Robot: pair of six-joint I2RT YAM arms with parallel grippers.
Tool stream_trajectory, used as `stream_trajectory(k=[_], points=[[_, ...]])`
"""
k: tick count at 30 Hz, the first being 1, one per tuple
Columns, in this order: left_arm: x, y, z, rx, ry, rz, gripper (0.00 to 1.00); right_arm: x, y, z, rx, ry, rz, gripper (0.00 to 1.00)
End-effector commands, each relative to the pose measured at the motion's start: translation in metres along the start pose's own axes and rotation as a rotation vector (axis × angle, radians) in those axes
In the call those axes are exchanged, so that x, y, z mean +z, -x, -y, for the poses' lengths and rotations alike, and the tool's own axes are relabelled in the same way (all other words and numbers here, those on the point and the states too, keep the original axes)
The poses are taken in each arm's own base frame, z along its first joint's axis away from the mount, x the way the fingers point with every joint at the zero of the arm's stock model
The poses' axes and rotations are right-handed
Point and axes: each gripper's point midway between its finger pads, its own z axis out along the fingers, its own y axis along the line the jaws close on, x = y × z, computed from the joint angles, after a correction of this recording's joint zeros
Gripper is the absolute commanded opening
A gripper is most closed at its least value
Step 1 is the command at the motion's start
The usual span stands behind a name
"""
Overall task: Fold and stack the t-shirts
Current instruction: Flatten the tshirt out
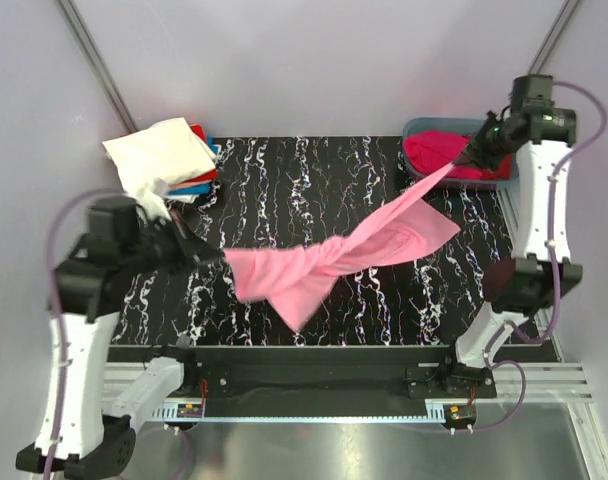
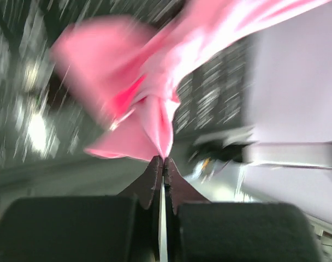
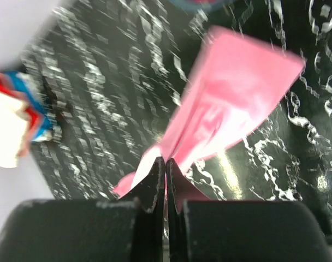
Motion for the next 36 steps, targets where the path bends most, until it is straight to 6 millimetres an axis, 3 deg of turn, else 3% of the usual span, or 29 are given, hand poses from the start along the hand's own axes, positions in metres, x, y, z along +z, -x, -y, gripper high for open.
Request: stream_trajectory(k=[1, 2, 3, 4, 5, 6, 7, 8, 10, 11, 12, 14, 15, 16, 17, 18, 19, 20, 21, 23, 25, 27, 28, 29, 30, 32, 33, 35, 36], points=[[-0.085, 0.033, 0.082, 0.191, -0.191, 0.247, 0.0, -0.19, 0.012, -0.06, -0.119, 0.297, 0.463, 0.0], [-0.097, 0.041, 0.098, 0.212, -0.226, 0.281, 0.0, -0.212, 0.009, -0.06, -0.126, 0.302, 0.519, 0.0], [-0.12, 0.043, 0.12, 0.258, -0.294, 0.33, 0.0, -0.255, -0.001, -0.056, -0.137, 0.314, 0.632, 0.0], [-0.161, 0.044, 0.15, 0.336, -0.387, 0.439, 0.0, -0.279, -0.005, -0.053, -0.142, 0.316, 0.708, 0.0], [-0.181, 0.043, 0.165, 0.379, -0.44, 0.488, 0.0, -0.299, -0.011, -0.047, -0.131, 0.31, 0.768, 0.0], [-0.201, 0.037, 0.179, 0.432, -0.5, 0.526, 0.0, -0.336, -0.027, -0.039, -0.119, 0.32, 0.865, 0.0], [-0.228, 0.035, 0.195, 0.503, -0.568, 0.618, 0.0, -0.358, -0.028, -0.023, -0.068, 0.269, 0.962, 0.0], [-0.261, 0.015, 0.202, 0.577, -0.639, 0.704, 0.0, -0.389, -0.045, -0.012, -0.047, 0.283, 1.049, 0.0], [-0.303, 0.003, 0.212, 0.661, -0.727, 0.882, 0.01, -0.423, -0.054, 0.013, 0.055, 0.243, 1.186, 0.0], [-0.321, -0.013, 0.204, 0.683, -0.748, 0.959, 0.03, -0.437, -0.059, 0.021, 0.083, 0.245, 1.235, 0.0], [-0.338, -0.004, 0.198, 0.633, -0.739, 1.056, 0.06, -0.457, -0.07, 0.038, 0.131, 0.24, 1.304, 0.0], [-0.347, 0.008, 0.181, 0.553, -0.725, 1.091, 0.01, -0.485, -0.076, 0.05, 0.18, 0.28, 1.41, 0.0], [-0.349, 0.033, 0.165, 0.438, -0.647, 1.159, 0.0, -0.489, -0.072, 0.051, 0.185, 0.319, 1.423, 0.0], [-0.329, 0.05, 0.147, 0.364, -0.547, 1.118, 0.0, -0.485, -0.056, 0.039, 0.142, 0.352, 1.445, 0.0], [-0.301, 0.09, 0.128, 0.253, -0.404, 1.096, 0.0, -0.473, -0.044, 0.026, 0.102, 0.37, 1.426, 0.0], [-0.277, 0.11, 0.114, 0.197, -0.291, 1.052, 0.0, -0.45, -0.026, 0.012, 0.064, 0.336, 1.378, 0.0], [-0.236, 0.113, 0.079, 0.177, -0.078, 0.922, 0.0, -0.434, -0.019, 0.005, 0.001, 0.286, 1.294, 0.0], [-0.172, 0.114, 0.092, 0.174, 0.005, 0.733, 0.0, -0.36, 0.018, -0.025, -0.081, 0.145, 1.135, 0.0], [-0.171, 0.129, 0.072, 0.169, 0.169, 0.805, 0.0, -0.328, 0.027, -0.031, -0.124, 0.068, 1.045, 0.0], [-0.139, 0.113, 0.078, 0.212, 0.196, 0.685, 0.03, -0.268, 0.027, -0.043, -0.194, 0.014, 0.863, 0.0], [-0.128, 0.11, 0.071, 0.2, 0.228, 0.657, 0.0, -0.22, 0.013, -0.053, -0.215, 0.044, 0.71, 0.0], [-0.123, 0.108, 0.066, 0.203, 0.238, 0.655, 0.0, -0.186, 0.0, -0.056, -0.208, 0.059, 0.602, 0.0], [-0.118, 0.103, 0.058, 0.213, 0.247, 0.642, 0.01, -0.179, -0.004, -0.058, -0.208, 0.073, 0.582, 0.0], [-0.115, 0.098, 0.056, 0.224, 0.234, 0.624, 0.01, -0.186, -0.008, -0.057, -0.204, 0.097, 0.592, 0.0], [-0.115, 0.097, 0.057, 0.214, 0.209, 0.627, 0.01, -0.174, -0.016, -0.053, -0.192, 0.095, 0.561, 0.0], [-0.117, 0.087, 0.048, 0.208, 0.184, 0.608, 0.0, -0.196, -0.018, -0.054, -0.174, 0.155, 0.625, 0.0], [-0.117, 0.084, 0.046, 0.207, 0.168, 0.601, 0.0, -0.196, -0.021, -0.052, -0.178, 0.161, 0.624, 0.0], [-0.125, 0.079, 0.047, 0.216, 0.094, 0.608, 0.0, -0.211, -0.027, -0.049, -0.178, 0.176, 0.639, 0.0], [-0.128, 0.079, 0.061, 0.214, 0.011, 0.612, 0.0, -0.213, -0.03, -0.047, -0.182, 0.176, 0.639, 0.0]])
